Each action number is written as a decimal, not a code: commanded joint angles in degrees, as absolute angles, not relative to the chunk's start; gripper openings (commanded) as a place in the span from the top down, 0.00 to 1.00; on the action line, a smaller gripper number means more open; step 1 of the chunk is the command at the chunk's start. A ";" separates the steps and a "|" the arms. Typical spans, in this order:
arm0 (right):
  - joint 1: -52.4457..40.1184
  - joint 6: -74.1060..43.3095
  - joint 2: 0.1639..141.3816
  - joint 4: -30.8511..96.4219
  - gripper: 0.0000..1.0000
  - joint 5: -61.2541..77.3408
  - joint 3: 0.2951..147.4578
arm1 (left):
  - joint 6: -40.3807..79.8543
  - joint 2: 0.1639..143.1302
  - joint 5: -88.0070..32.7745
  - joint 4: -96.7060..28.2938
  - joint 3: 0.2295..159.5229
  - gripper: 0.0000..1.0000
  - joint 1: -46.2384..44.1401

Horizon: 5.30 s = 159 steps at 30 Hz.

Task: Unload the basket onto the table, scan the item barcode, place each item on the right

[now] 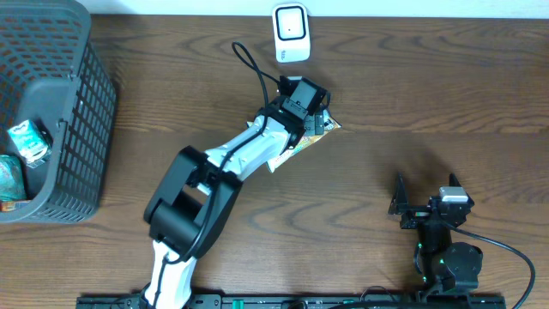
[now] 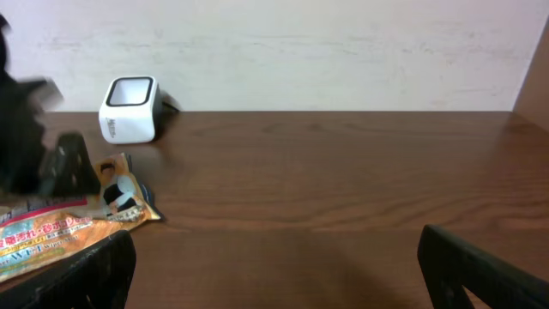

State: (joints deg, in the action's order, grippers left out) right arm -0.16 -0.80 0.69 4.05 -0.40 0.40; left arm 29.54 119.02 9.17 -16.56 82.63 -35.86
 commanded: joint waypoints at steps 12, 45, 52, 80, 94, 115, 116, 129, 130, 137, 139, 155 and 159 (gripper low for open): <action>0.27 -1.02 0.40 4.29 0.01 -0.32 0.32 | 8.88 104.68 12.56 -28.47 82.72 0.02 -35.07; 0.27 -1.04 0.40 4.29 0.01 -0.32 0.32 | 20.25 114.48 -30.39 -31.64 81.56 0.02 -37.47; 0.30 -1.04 0.40 4.29 0.01 -0.32 0.32 | 20.27 113.75 -29.58 -30.65 83.66 0.02 -34.85; 0.30 -1.02 0.40 4.29 0.01 -0.32 0.32 | 34.87 121.62 -16.23 -11.62 83.77 0.03 -31.97; 0.30 -1.04 0.40 4.29 0.01 -0.32 0.32 | 39.00 121.36 -16.93 -2.31 83.88 0.02 -36.32; 0.30 -1.02 0.40 4.29 0.01 -0.32 0.32 | 8.05 102.32 2.94 -36.75 83.90 0.02 -27.05; 0.30 -1.02 0.40 4.29 0.01 -0.32 0.32 | 6.68 102.10 3.14 -37.23 83.90 0.02 -26.83; 0.30 -1.02 0.40 4.29 0.01 -0.32 0.32 | 3.46 91.05 3.27 -44.12 96.55 0.02 -10.94; 0.30 -1.02 0.40 4.29 0.01 -0.32 0.32 | 2.55 89.95 3.29 -43.94 98.06 0.02 -8.95; 0.30 -1.04 0.40 4.29 0.01 -0.32 0.32 | 2.37 83.00 3.29 -40.10 102.37 0.02 4.75; 0.30 -1.02 0.40 4.29 0.01 -0.32 0.32 | 2.37 81.69 3.29 -39.77 102.37 0.02 8.88; 0.30 -1.02 0.40 4.29 0.01 -0.32 0.32 | 11.84 86.76 7.90 -48.93 96.47 0.02 34.17; 0.30 -1.02 0.40 4.29 0.01 -0.32 0.32 | 16.19 90.08 13.69 -51.44 92.27 0.02 36.45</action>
State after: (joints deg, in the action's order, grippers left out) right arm -0.16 -0.80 0.69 4.05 -0.40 0.40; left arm 10.83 87.57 8.51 -50.22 95.26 35.00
